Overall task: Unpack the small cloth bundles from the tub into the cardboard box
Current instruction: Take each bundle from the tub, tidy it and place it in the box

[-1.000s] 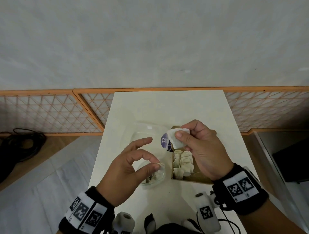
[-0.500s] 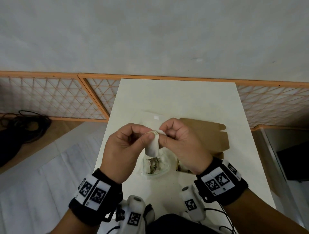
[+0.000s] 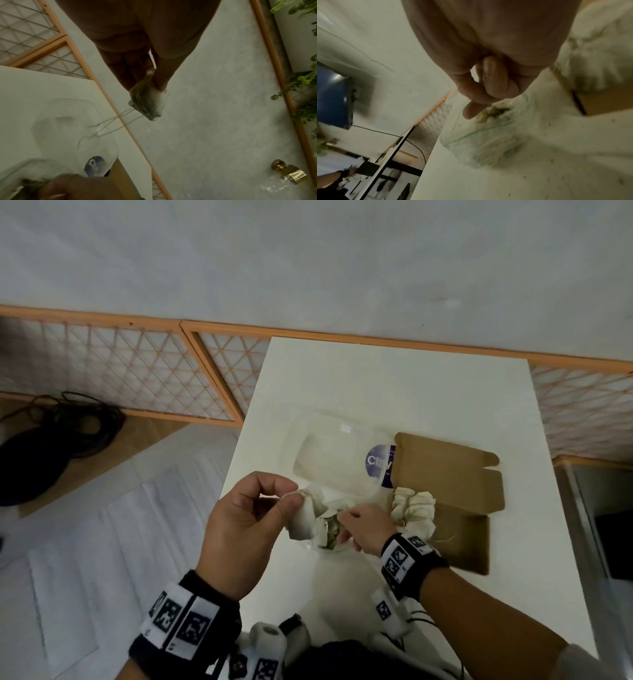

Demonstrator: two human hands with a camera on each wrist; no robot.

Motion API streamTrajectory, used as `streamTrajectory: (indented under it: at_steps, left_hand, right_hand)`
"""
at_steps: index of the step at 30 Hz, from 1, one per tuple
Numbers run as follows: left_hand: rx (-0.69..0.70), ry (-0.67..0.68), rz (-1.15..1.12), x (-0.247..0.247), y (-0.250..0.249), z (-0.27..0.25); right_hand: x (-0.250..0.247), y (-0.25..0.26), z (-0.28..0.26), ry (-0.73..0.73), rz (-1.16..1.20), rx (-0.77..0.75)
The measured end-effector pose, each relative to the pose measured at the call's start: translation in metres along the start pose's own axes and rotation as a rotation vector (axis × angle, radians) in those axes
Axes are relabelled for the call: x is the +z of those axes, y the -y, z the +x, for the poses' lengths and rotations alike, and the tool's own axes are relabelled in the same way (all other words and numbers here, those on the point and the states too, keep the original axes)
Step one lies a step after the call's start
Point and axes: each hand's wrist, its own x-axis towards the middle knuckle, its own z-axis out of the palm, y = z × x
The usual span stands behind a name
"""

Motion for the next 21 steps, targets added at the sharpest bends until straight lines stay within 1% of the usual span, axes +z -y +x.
streamTrajectory:
  at_steps: [4,8,11,14,15,17,21]
  left_hand:
    - [-0.027,0.015,0.026,-0.006,0.006,-0.004]
    - [-0.025,-0.027,0.085,-0.010,0.005,-0.003]
    - [-0.044,-0.019,0.082,-0.014,0.006,0.000]
    - [-0.067,0.017,0.027,-0.013,0.008,0.003]
    - [-0.085,0.029,0.010,-0.012,0.009,0.004]
    - [-0.112,0.046,0.061,-0.012,0.013,0.007]
    - [-0.097,0.133,0.244,-0.012,0.026,0.010]
  right_hand:
    - [0.022,0.006,0.015,-0.043,0.177,0.106]
    - [0.034,0.005,0.026,-0.129,0.203,0.138]
    - [0.038,0.000,0.033,-0.117,0.213,0.168]
    - [0.033,-0.003,0.032,-0.082,0.268,0.199]
    - [0.030,-0.003,0.030,-0.078,0.276,0.187]
    - [0.023,-0.004,0.023,-0.089,0.261,0.118]
    - [0.005,-0.005,-0.005,-0.140,0.148,-0.099]
